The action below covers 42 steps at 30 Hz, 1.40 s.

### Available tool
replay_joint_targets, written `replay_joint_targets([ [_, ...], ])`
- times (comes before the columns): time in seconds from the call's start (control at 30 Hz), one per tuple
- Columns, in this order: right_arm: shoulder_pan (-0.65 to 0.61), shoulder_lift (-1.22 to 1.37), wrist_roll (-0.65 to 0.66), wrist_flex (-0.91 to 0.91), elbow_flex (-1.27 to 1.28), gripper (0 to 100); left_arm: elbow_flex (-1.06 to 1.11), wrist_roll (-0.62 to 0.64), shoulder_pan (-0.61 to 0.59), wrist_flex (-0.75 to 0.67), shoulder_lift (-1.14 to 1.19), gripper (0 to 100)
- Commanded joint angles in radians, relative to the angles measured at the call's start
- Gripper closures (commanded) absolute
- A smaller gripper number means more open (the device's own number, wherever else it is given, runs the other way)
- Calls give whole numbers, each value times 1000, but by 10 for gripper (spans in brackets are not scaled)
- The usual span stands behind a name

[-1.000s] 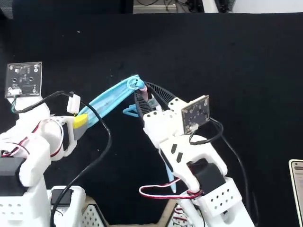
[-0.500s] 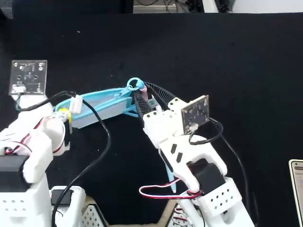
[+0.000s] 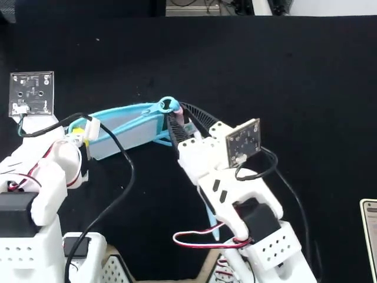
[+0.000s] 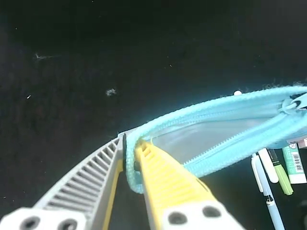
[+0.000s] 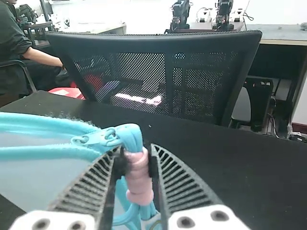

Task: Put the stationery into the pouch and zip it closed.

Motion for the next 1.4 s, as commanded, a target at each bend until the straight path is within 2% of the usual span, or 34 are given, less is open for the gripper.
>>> replay_joint_targets([
  [0.0,-2,-19,11,-18,-7,988,27,-12,1,-6,3,970],
  [0.23,60,-19,12,-23,-12,988,27,-11,1,-6,3,970],
  [0.7,66,-18,12,-23,-10,988,27,-11,1,-3,3,970],
  [1.37,147,-18,12,-23,-12,988,27,-11,-5,-2,3,970],
])
